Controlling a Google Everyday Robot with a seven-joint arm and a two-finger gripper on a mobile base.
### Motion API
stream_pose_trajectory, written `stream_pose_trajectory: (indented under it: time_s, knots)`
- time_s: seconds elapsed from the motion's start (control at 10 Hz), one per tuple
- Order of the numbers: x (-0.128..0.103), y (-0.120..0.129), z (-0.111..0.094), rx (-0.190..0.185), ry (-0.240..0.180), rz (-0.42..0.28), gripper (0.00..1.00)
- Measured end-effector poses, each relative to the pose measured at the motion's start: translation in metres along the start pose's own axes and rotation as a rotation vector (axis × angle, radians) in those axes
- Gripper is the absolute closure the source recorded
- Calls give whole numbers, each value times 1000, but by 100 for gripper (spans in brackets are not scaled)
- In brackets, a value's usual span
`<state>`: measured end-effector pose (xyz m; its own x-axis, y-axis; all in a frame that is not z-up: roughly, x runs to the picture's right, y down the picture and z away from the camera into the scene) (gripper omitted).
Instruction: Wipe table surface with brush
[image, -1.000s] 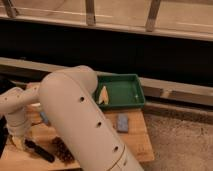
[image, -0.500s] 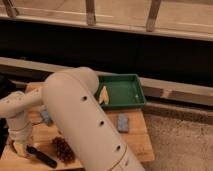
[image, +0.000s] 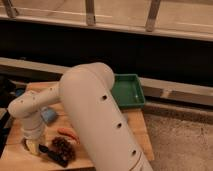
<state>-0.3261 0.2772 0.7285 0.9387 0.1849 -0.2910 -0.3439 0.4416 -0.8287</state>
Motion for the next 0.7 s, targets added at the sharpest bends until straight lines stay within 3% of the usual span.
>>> stream_pose_trajectory:
  time_s: [0.1,0.4,0.7]
  knots:
    - [-7,-3,-4,8,-12,-4,100]
    - [-57,-7,-17,30,-52,-43,100]
    - [-82,12,-17,15,-72,-94,100]
